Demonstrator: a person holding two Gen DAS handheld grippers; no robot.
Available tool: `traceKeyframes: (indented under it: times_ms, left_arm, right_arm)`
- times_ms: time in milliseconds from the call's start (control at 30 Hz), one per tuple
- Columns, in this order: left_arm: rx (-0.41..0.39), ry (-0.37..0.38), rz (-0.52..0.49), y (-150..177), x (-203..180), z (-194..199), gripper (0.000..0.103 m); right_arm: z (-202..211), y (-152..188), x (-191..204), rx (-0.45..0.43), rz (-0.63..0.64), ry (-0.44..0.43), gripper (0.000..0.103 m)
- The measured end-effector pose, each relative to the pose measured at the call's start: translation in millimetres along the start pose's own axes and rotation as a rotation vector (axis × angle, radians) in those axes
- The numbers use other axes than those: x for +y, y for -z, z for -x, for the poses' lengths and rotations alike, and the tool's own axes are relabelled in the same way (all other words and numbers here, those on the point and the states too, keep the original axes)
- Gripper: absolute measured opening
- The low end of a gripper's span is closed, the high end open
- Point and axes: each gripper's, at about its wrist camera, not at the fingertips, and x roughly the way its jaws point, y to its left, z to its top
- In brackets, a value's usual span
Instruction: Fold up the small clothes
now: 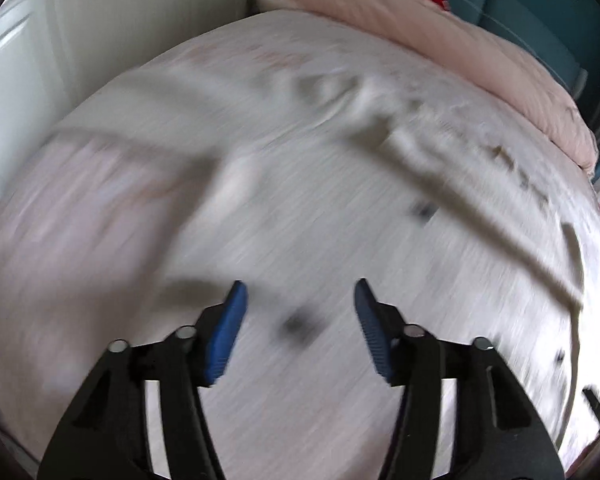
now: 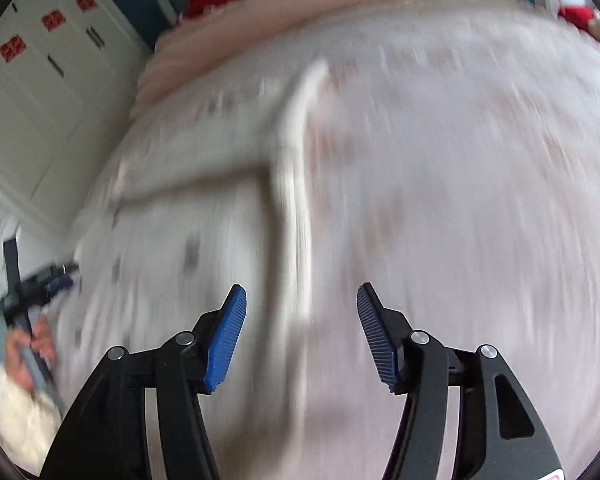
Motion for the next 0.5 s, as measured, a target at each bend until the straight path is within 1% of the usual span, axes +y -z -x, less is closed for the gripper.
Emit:
traceKeyframes:
  times_ms: [67,133,167,200,233,300,333,367,400,433,467,500]
  left_arm:
    - [0.026,-0.003,0.047,24,29,14,0.061]
    - [0.039,0.054,0.082,43,52,27,0.062]
    - [0.041,0.094,0.096,52,60,36,0.065]
    - [0.039,0.108,0.104,59,64,42,0.072]
    - [0.034,0.101,0.109,65,65,47,0.082]
    - [-0.004,0.034,0.12,75,66,61,0.084]
    - [-0.02,0.031,0.134,81,69,66,0.087]
    - [-0.015,0.034,0.153,84,71,67,0.088]
    - [0.008,0.044,0.176,90,74,65,0.088]
    - [0.048,0.055,0.187,94,74,58,0.082]
    - [0.087,0.051,0.175,97,68,49,0.077]
    - [0.091,0.011,0.141,99,63,45,0.065]
  right_arm:
    - [11,47,7,0.049,0.027,0.006,0.058]
    - [21,74,17,0.033,0.039,-0.026,0.06]
    - [23,79,21,0.03,0.036,-0.042,0.063]
    - [22,84,25,0.035,0.027,-0.069,0.064]
    - [21,86,29,0.038,0.023,-0.086,0.064]
    - [15,88,39,0.027,0.036,-0.092,0.064]
    - [13,87,41,0.02,0.04,-0.084,0.063]
    - [12,82,45,0.009,0.043,-0.079,0.05]
    - [10,79,46,-0.006,0.054,-0.072,0.035]
    - [7,77,46,0.0,0.053,-0.072,0.011]
    - [2,74,42,0.021,0.023,-0.102,0.01]
    - [2,72,38,0.013,-0.014,-0.121,0.01]
